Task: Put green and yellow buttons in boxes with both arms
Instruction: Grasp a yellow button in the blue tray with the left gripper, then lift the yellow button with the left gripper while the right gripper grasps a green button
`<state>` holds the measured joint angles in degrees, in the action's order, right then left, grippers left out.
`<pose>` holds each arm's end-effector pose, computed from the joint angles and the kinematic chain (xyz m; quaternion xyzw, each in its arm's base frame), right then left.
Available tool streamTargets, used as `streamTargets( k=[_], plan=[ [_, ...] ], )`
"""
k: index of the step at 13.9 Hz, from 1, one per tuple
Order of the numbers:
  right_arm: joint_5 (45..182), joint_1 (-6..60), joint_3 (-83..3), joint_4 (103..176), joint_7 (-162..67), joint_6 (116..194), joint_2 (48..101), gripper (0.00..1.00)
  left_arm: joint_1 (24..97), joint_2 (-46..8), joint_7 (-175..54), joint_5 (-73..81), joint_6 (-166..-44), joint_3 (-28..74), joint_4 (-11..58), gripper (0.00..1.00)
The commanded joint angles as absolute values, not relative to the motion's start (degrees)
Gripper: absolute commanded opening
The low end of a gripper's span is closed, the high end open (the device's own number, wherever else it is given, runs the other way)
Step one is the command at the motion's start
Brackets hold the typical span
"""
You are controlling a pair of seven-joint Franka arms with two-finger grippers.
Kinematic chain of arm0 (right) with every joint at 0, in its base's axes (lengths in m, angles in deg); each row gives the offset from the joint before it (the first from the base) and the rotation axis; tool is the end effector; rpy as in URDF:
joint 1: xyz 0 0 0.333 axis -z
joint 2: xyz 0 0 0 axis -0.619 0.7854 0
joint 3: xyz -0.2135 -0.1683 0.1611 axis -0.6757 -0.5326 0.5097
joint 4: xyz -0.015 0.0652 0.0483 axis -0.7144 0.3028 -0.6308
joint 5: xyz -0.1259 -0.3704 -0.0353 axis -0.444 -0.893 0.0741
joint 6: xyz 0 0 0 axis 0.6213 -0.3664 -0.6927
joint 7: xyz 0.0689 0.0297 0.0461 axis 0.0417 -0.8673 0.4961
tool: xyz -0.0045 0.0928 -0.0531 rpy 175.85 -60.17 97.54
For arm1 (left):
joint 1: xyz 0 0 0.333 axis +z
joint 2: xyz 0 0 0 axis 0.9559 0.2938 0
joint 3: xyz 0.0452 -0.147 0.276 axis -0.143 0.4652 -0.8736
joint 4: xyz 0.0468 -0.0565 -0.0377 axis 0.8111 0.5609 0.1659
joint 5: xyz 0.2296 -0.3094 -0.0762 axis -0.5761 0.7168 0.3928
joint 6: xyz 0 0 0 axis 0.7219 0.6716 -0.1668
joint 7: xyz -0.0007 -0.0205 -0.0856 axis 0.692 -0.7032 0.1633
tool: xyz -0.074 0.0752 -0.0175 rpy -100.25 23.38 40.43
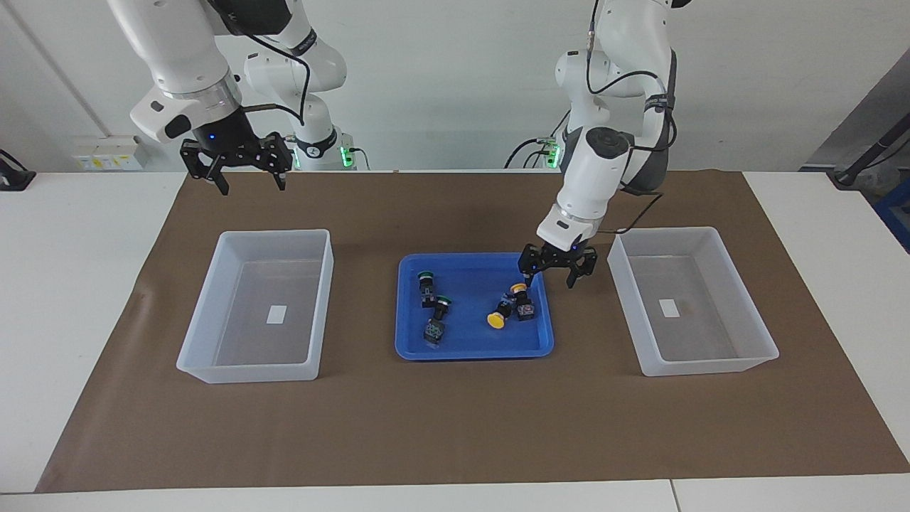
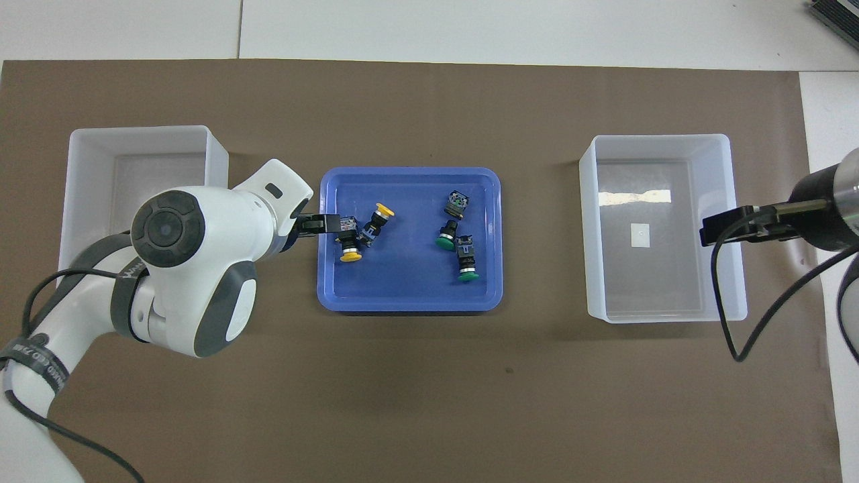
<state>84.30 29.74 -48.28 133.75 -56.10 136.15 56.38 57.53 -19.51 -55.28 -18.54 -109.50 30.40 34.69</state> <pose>0.5454 0.0722 0.5987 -0.9979 -0.0562 -0.0288 0.0119 0.5318 -0.2548 0.3623 0.9933 -0.0269 0.0887 0.0696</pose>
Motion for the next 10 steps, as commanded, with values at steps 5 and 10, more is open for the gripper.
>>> streamTargets(
  k=[5,10],
  plan=[
    [85.87,20.14,-48.03,142.54,-63.38,153.91,64.08,1.00,53.32,-17.27,-55.01,-17.77,-111.57,29.52,36.69,1.00],
    [91.39,16.10,-48.03,147.53,-63.65,165.68,69.02,1.00,52.17,-15.50,-52.03,-17.77,-113.85,29.52,36.78,0.93]
  ],
)
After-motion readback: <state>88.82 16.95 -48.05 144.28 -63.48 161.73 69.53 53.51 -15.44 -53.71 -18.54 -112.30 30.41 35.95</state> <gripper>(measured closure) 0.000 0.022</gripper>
